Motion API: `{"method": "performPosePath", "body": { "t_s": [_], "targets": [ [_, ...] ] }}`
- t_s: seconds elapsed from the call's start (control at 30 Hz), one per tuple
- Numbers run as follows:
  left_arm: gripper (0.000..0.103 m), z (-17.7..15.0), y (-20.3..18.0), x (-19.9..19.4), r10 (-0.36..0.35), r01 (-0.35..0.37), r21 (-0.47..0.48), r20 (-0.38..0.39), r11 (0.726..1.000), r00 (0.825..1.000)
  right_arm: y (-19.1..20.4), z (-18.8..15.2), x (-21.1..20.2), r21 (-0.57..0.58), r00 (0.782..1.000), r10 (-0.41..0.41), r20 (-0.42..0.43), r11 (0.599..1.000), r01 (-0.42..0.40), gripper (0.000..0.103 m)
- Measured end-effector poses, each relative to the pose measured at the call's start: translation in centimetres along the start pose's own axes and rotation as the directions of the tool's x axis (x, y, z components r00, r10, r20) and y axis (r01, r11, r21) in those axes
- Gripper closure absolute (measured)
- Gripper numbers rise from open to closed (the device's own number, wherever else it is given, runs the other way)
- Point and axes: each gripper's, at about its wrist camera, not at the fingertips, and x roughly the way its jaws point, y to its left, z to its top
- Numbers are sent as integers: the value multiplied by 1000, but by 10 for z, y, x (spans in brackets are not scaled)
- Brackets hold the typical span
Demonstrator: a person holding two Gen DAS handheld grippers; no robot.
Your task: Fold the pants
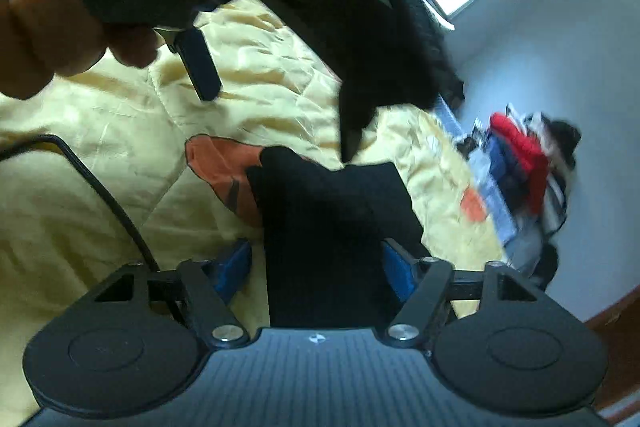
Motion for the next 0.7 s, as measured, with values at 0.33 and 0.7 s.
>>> {"method": "performPosePath", "body": {
  "t_s": [0.33, 0.7],
  "targets": [
    [1, 6, 5, 30, -234, 218, -144, -105, 965, 967, -42, -7, -1, 268, 993, 49, 108, 960, -77, 86],
    [2, 19, -32, 92, -281, 260, -165, -118, 951, 952, -139, -67, -18, 688, 898, 297, 325, 577, -440, 86]
  ]
}}
